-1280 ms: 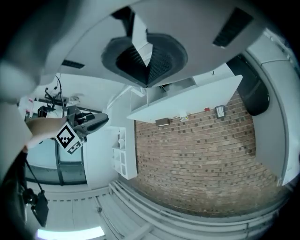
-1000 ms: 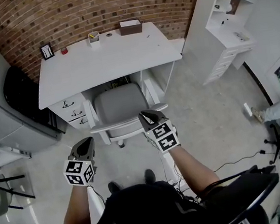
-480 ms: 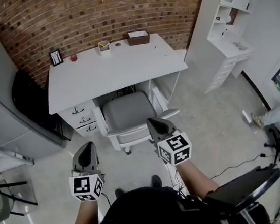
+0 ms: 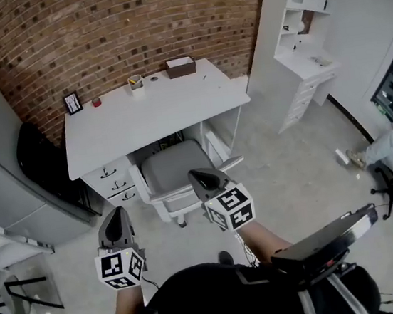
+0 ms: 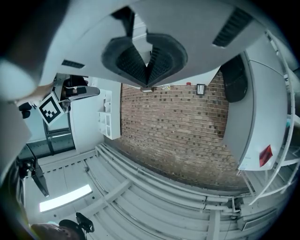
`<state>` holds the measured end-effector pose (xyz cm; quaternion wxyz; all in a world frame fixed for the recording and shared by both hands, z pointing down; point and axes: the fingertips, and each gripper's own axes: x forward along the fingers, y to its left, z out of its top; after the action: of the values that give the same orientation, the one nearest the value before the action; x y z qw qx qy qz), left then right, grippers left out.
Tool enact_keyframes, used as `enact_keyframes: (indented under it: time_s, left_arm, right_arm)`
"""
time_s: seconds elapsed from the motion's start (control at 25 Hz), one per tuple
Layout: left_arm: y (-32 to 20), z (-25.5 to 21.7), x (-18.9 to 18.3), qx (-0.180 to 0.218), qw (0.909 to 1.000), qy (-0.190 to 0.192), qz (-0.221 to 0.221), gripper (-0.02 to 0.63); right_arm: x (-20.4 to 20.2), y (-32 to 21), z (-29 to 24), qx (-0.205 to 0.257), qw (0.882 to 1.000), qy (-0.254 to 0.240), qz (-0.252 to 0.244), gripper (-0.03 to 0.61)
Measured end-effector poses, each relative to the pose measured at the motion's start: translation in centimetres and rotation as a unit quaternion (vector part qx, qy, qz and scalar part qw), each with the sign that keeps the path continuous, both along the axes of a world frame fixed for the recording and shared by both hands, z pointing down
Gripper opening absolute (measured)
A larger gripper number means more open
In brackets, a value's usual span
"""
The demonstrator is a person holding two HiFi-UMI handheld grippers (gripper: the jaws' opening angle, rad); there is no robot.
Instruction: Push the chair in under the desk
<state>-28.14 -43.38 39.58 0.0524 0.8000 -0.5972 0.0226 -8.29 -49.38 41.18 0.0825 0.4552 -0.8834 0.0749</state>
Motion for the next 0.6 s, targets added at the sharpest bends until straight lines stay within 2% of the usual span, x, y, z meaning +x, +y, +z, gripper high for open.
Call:
enact_keyframes:
  time_s: [0.6]
  left_arm:
    - [-0.87, -0.95, 0.57, -0.003, 0.9999, -0.012, -0.01, 0.008]
  right_arm:
    - [0.58, -0.99, -1.21, 0.013, 1.0, 0.003, -0.005, 0.009]
